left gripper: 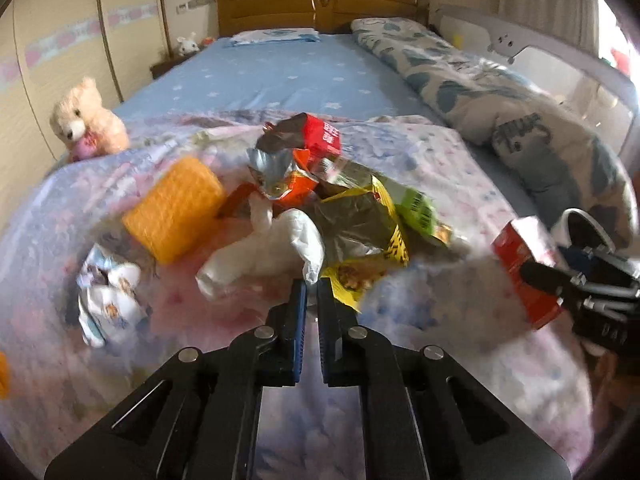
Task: Collect trash
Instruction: 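Grasp the crumpled white tissue with the left tool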
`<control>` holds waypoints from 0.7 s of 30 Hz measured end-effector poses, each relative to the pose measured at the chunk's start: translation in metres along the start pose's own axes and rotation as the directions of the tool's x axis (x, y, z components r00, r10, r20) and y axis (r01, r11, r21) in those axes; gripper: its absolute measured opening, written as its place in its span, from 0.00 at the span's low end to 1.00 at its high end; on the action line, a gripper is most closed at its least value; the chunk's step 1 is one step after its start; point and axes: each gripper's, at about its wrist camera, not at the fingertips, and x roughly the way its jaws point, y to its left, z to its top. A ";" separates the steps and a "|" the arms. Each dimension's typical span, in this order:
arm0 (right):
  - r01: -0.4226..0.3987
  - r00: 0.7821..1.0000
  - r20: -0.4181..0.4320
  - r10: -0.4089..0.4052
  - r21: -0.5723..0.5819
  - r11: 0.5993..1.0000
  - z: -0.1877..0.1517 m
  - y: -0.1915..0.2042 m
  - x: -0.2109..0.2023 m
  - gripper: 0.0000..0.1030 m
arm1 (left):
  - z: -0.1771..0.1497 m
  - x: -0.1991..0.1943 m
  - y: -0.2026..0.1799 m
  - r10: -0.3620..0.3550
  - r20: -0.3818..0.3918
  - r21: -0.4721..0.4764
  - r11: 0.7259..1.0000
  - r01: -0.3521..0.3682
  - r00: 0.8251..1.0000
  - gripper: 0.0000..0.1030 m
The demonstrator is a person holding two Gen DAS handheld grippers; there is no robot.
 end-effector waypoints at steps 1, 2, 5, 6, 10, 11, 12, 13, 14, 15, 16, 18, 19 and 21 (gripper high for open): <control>-0.013 1.000 0.001 0.013 0.005 1.000 -0.002 0.002 -0.003 0.50 | -0.003 -0.004 0.001 -0.010 0.002 -0.003 1.000 0.010 1.000 0.05; -0.037 0.999 0.004 0.037 0.013 0.999 -0.007 0.006 -0.009 0.50 | -0.007 -0.008 0.001 -0.020 0.003 -0.006 1.000 0.020 1.000 0.05; -0.072 0.997 0.007 0.072 0.028 0.997 -0.020 0.013 -0.021 0.49 | -0.020 -0.020 0.005 -0.049 0.004 -0.012 0.999 0.050 0.999 0.05; -0.080 0.997 0.007 0.080 0.035 0.996 -0.023 0.014 -0.023 0.49 | -0.026 -0.025 0.006 -0.059 0.004 -0.013 0.998 0.059 0.998 0.05; -0.097 0.995 0.005 0.097 0.063 0.993 -0.041 0.015 -0.032 0.49 | -0.043 -0.034 0.012 -0.066 -0.001 -0.023 0.998 0.066 0.998 0.05; -0.096 0.995 0.002 0.096 0.068 0.993 -0.045 0.016 -0.033 0.49 | -0.047 -0.035 0.015 -0.063 -0.003 -0.035 0.997 0.063 0.998 0.06; -0.095 0.995 -0.002 0.095 0.069 0.993 -0.047 0.016 -0.032 0.49 | -0.049 -0.036 0.017 -0.062 -0.005 -0.044 0.997 0.062 0.998 0.07; -0.089 0.996 -0.004 0.090 0.069 0.994 -0.050 0.017 -0.032 0.49 | -0.052 -0.036 0.020 -0.062 -0.011 -0.057 0.996 0.061 0.998 0.14; -0.082 0.997 -0.003 0.083 0.069 0.994 -0.053 0.019 -0.031 0.49 | -0.054 -0.036 0.022 -0.057 -0.018 -0.069 0.996 0.056 0.998 0.28; -0.078 0.997 -0.001 0.078 0.071 0.994 -0.055 0.019 -0.030 0.49 | -0.055 -0.035 0.025 -0.046 -0.021 -0.085 0.995 0.044 0.999 0.38; -0.073 0.997 -0.001 0.073 0.074 0.995 -0.056 0.019 -0.029 0.51 | -0.057 -0.036 0.028 -0.035 -0.017 -0.101 0.994 0.034 0.999 0.53; -0.084 0.996 -0.005 0.085 0.099 0.992 -0.059 0.018 -0.027 0.52 | -0.059 -0.037 0.034 -0.026 -0.010 -0.125 0.992 0.024 1.000 0.56; -0.084 0.996 -0.006 0.085 0.105 0.991 -0.062 0.018 -0.027 0.52 | -0.058 -0.037 0.036 -0.026 -0.012 -0.134 0.991 0.025 1.000 0.61; -0.077 0.997 -0.005 0.078 0.111 0.991 -0.065 0.018 -0.026 0.54 | -0.055 -0.034 0.038 -0.032 -0.014 -0.153 0.988 0.030 0.999 0.70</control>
